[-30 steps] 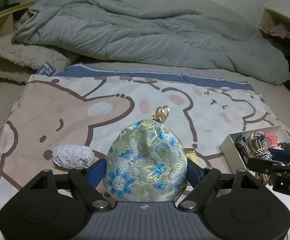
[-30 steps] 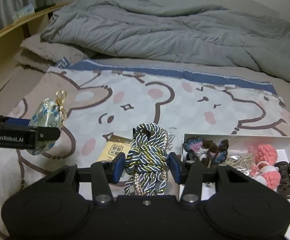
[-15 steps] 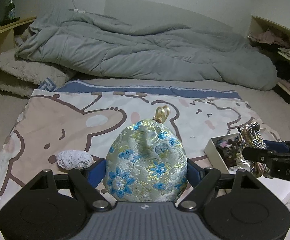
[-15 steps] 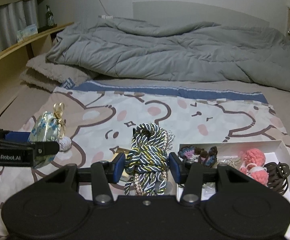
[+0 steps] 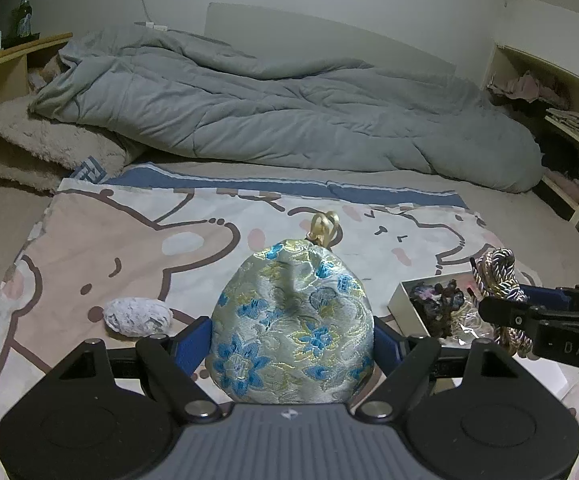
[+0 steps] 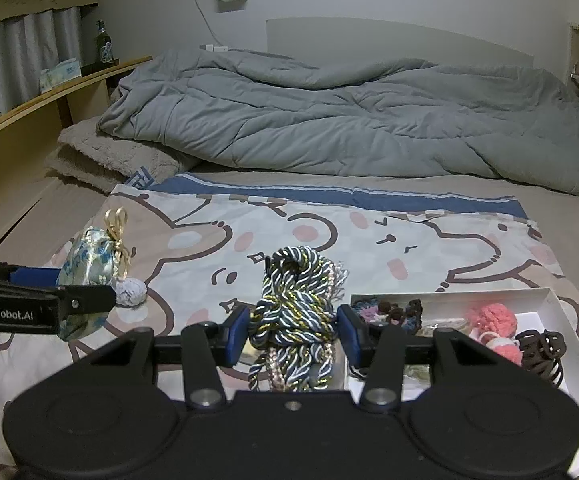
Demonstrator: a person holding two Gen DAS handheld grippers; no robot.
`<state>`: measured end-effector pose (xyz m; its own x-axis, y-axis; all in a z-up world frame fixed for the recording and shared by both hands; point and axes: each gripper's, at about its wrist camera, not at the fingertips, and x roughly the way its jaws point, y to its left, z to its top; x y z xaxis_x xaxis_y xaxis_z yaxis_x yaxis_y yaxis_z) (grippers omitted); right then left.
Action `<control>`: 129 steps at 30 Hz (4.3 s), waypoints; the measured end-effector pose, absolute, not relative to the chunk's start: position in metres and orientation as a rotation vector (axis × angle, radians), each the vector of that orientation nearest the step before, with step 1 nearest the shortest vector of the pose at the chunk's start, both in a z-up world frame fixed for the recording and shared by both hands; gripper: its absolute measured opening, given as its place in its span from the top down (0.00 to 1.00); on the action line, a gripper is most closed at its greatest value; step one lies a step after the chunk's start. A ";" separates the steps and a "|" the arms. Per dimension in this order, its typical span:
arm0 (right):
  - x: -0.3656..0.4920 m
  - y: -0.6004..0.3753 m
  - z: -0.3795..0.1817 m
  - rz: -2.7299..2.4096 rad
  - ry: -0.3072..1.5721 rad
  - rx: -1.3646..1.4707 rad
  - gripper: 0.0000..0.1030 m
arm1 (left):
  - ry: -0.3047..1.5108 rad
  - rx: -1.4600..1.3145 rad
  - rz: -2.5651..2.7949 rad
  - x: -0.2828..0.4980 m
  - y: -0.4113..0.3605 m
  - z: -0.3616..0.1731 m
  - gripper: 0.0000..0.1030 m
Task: Organize objects
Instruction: 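Lift and carry the floral pouch and twisted cord toward the white box, then lower the pouch and cord into the white box and open both grippers, then withdraw both grippers from the box toward the lace ball and tissue pack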
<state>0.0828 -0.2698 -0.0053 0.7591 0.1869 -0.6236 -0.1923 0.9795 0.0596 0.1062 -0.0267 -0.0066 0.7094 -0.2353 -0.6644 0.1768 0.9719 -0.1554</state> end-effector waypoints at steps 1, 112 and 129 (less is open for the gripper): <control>0.082 -0.271 -0.005 0.207 0.678 -0.008 0.53 | 0.750 -0.087 -0.231 0.106 -0.028 -0.007 0.20; 0.029 -0.499 -0.046 -0.183 0.785 0.009 0.38 | 0.949 -0.230 -0.667 0.096 -0.278 -0.088 0.08; 0.002 -0.485 -0.019 -0.196 0.747 0.005 0.21 | 0.872 -0.111 -0.540 0.087 -0.242 -0.061 0.00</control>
